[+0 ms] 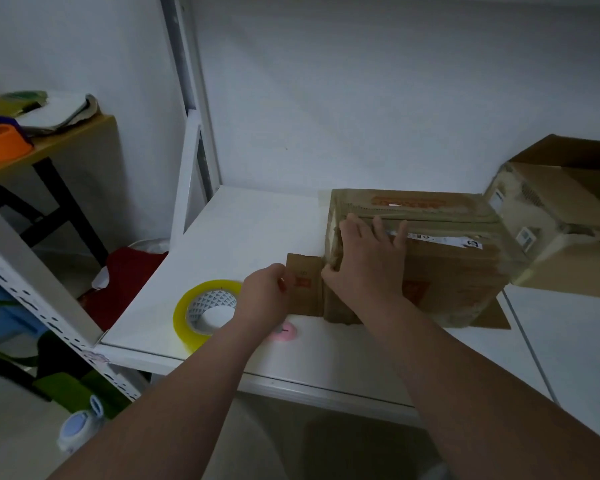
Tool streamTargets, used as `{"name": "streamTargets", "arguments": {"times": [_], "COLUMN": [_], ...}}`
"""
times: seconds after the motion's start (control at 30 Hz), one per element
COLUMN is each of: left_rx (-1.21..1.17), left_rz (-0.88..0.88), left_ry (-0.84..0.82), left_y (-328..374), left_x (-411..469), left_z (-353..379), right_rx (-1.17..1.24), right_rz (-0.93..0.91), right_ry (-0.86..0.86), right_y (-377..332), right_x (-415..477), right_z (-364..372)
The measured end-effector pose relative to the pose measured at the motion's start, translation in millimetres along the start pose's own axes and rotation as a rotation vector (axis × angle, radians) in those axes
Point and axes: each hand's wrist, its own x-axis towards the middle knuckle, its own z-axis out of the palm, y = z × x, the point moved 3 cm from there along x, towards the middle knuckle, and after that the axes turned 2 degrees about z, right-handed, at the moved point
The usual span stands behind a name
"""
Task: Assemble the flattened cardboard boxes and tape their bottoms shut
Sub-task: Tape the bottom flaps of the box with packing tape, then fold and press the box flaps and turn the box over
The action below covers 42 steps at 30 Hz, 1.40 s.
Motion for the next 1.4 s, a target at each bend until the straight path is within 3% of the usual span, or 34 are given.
{"name": "streamTargets", "arguments": {"times": [0.1,0.23,0.33,0.5,0.63,0.77,0.87,1.0,1.2,1.4], "left_rx": [0.034,0.274,0.499,0.403,0.255,0.056,0.0,0.074,0.123,0.204], "left_rz": [0.005,0.158,0.232,0.171,0.181,0.214,0.258,0.457,0.508,0.583], "left_ry": [-0.058,-0.333,-0.403,-0.309,-0.061,0.138,0.026,-0.207,-0.197,-0.263], "left_y": [-1.9,-6.5,-10.3,0.1,36.0,71.3,98.3,130.9,138.4,123.5], "left_x": [-1.6,-14.3,-22.3,-17.0,-8.9,-8.1,-6.4,-8.5,-5.2,-6.7], "left_z": [1.0,17.9,27.6,19.7,-5.2,-25.0,-28.0,-24.5,-21.3,-10.9], "right_rx": [0.07,0.143,0.165,0.252,0.361,0.27,0.203,0.162,0.201,0.251], "right_rz": [-0.027,-0.11,-0.141,-0.101,-0.096,-0.132,-0.12,-0.111,-0.125,-0.105], "right_ry": [0.056,0.056,0.037,-0.004,-0.024,-0.053,-0.066,0.042,0.168,0.062], "right_y": [9.4,28.0,38.7,61.6,88.8,113.8,129.5,142.5,138.7,138.1], "right_x": [-1.1,-1.5,-5.0,-15.0,-21.8,-29.8,-37.3,-47.6,-53.9,-56.2], "right_z": [-0.2,0.3,-1.3,-8.3,-18.3,-33.3,-45.5,-51.9,-55.7,-56.0]}}
